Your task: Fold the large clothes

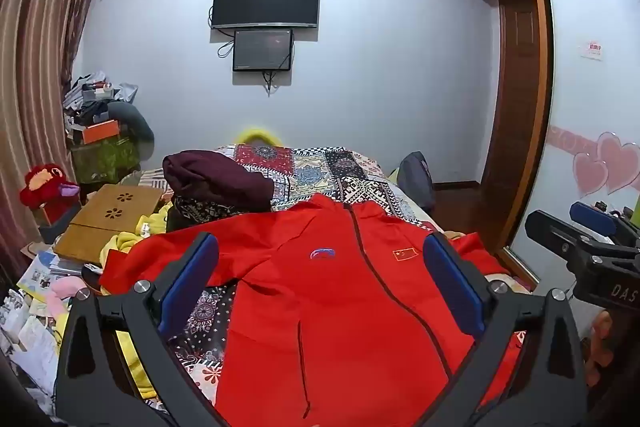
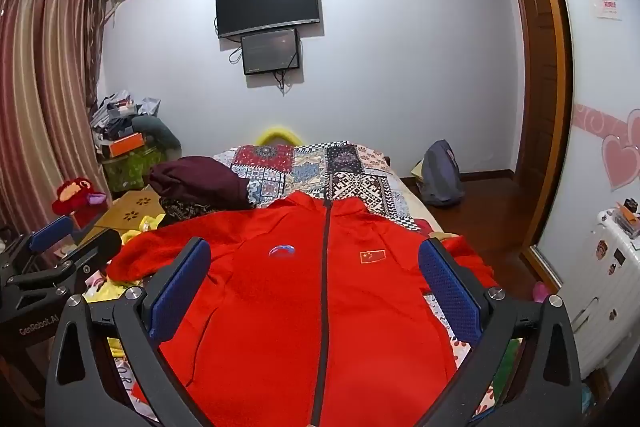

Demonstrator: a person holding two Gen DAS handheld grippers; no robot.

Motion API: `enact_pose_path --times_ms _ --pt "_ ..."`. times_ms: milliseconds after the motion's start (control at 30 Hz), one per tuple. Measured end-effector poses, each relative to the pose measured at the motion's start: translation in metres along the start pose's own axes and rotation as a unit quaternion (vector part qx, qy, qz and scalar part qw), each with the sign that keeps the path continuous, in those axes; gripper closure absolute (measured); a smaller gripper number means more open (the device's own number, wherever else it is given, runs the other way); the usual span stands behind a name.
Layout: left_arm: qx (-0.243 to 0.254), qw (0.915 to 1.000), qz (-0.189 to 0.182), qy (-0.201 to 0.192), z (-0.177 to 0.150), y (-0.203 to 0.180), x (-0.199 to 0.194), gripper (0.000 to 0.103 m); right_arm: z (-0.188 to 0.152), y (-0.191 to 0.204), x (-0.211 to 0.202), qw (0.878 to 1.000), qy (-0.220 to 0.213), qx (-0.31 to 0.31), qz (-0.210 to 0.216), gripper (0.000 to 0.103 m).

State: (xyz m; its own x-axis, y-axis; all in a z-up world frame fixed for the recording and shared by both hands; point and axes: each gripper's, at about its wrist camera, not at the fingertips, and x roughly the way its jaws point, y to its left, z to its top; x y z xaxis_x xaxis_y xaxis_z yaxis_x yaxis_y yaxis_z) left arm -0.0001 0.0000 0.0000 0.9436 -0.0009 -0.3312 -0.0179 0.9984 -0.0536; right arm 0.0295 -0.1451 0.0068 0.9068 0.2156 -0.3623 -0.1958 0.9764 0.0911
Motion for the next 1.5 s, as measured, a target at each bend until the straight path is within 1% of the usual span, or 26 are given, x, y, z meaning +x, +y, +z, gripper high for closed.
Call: enact_pose_path --times_ms 33,200,267,333,467,533,767,1100,1500 --pt "0.001 1.0 0.003 0.007 0.0 0.0 0.0 0.0 0.0 0.0 0.0 1.0 0.0 0.001 0.001 0.0" --pt "-0.008 0.9999 -0.001 0.009 0.002 0.002 0.002 0.0 0.001 -0.001 0.001 1.0 0.001 0.003 0.003 0.0" --pt "-0.009 0.9999 -0.001 0.007 0.004 0.01 0.002 0.0 0.001 -0.002 0.001 1.0 0.002 0.002 0.002 0.0" --pt "-0.003 1.0 0.0 0.005 0.002 0.006 0.001 0.0 -0.002 0.003 0.002 1.0 0.002 0.002 0.0 0.0" --pt "-0.005 1.0 -0.006 0.005 0.004 0.007 0.0 0.0 -0.002 -0.002 0.005 1.0 0.01 0.009 0.001 0.0" --pt "-0.001 1.0 -0.006 0.006 -0.001 0.005 0.009 0.0 -0.002 -0.001 0.006 1.0 0.011 0.008 0.0 0.0" --pt "0.002 0.9999 -0.015 0.0 -0.001 0.001 0.009 0.0 -0.003 -0.004 0.007 1.0 0.011 0.014 -0.003 0.0" --pt "0.007 0.9997 -0.025 -0.002 0.005 -0.01 0.012 0.0 -0.003 -0.014 0.01 1.0 0.011 0.022 -0.008 0.0" --pt "0.005 0.9995 -0.03 0.0 0.005 -0.008 0.016 0.0 -0.002 -0.016 0.013 1.0 0.014 0.023 -0.009 0.0"
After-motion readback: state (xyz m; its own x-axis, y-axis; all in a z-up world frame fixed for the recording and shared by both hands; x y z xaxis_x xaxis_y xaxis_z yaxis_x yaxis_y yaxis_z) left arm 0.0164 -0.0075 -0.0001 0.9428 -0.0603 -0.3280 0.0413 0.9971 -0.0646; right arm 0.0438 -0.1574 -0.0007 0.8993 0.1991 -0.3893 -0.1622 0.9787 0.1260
